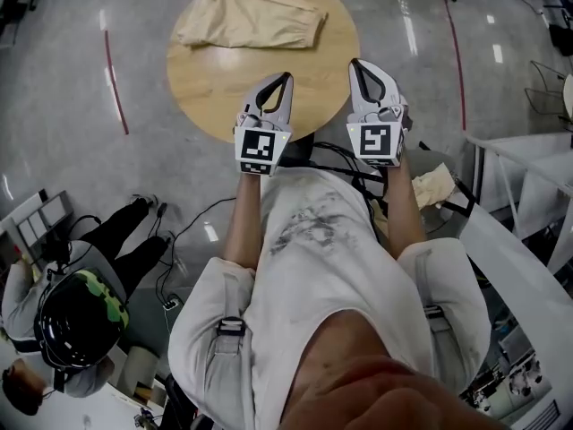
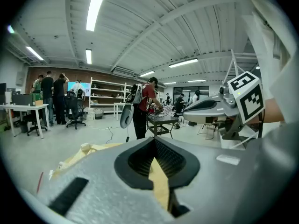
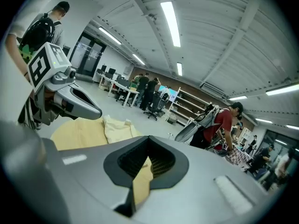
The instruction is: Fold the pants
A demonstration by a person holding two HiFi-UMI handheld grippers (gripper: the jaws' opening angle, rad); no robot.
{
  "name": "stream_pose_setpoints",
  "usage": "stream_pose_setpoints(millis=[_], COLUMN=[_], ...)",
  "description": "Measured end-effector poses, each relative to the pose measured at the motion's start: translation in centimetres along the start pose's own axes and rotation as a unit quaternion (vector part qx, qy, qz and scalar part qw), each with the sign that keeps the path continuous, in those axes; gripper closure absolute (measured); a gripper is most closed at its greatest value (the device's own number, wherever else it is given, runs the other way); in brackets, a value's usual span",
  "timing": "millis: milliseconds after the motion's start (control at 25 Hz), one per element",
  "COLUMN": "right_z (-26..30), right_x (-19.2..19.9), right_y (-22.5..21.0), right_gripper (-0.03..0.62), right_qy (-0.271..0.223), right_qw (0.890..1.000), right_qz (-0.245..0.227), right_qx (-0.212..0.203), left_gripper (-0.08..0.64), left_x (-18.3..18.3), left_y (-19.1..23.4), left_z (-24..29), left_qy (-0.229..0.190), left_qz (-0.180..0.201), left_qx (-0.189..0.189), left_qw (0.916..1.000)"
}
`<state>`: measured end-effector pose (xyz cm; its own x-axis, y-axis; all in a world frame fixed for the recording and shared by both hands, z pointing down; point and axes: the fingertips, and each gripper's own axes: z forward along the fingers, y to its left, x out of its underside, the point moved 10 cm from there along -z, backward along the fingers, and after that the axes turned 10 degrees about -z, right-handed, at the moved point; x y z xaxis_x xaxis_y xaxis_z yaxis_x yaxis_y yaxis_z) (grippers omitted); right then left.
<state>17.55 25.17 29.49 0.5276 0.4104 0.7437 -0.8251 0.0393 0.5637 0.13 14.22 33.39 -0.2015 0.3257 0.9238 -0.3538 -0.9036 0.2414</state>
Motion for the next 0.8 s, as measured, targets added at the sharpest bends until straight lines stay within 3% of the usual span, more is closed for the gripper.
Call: stream_pose_setpoints(millis=[800], right_z=[15.6], right_x=[3.1], right_y=[-4.2], right_gripper=[0.583], right_qy=[0.018], right_qw=[0.992], right_qz=[-0.046], right_qx=[-0.116], left_gripper=[0.552], left_x=[1.0], left_y=[7.9], left_z=[11.0], left_qy=[0.054], left_qz=[-0.044], left_qx=[-0.023], left_qw=[0.9973])
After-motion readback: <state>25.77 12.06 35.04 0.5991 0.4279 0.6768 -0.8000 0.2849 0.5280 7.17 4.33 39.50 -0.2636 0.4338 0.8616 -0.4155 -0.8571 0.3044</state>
